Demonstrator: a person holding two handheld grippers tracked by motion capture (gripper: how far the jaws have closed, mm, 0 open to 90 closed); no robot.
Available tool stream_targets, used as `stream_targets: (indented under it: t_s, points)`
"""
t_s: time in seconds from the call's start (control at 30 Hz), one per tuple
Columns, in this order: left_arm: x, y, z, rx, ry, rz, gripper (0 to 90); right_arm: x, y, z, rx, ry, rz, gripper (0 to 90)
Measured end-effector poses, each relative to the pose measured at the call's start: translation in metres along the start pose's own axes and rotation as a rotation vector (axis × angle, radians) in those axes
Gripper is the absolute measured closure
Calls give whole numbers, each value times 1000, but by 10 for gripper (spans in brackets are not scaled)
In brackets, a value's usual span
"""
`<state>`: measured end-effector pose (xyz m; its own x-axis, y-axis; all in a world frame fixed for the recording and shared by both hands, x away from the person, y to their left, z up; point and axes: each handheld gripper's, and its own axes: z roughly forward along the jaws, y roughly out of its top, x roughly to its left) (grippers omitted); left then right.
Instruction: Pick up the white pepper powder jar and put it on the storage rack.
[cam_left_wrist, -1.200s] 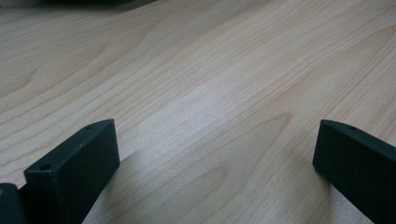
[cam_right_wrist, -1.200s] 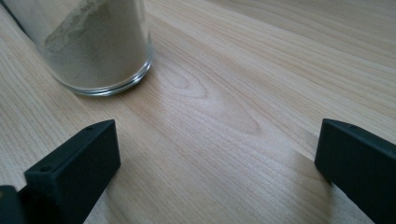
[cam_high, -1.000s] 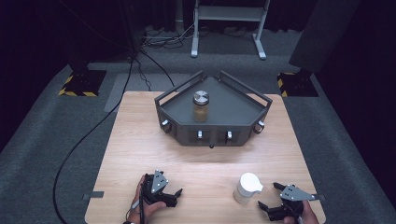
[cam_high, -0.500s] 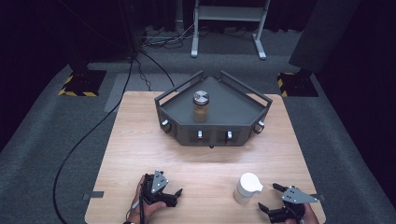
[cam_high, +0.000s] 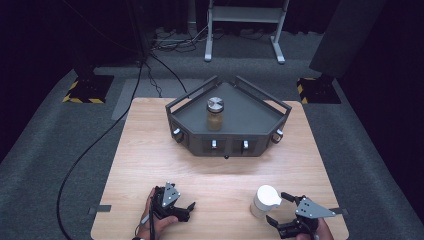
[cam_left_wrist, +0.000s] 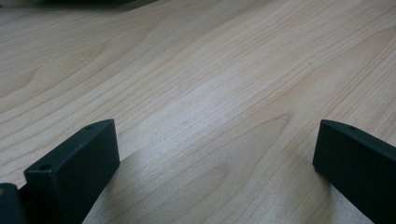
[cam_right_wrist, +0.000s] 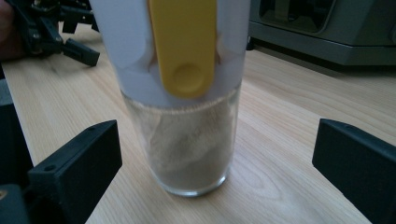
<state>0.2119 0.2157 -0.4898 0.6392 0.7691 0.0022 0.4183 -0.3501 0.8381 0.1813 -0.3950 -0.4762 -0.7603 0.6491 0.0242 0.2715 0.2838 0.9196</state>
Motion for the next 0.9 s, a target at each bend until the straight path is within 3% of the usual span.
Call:
stream_targets:
  t_s: [0.53, 0.9]
  points:
    - [0, 0, 0, 0, 0, 0, 4, 1, 2, 15, -54, 30, 49, 24]
    - [0, 0, 0, 1, 0, 2, 4, 4, 3, 23, -72, 20, 73, 101]
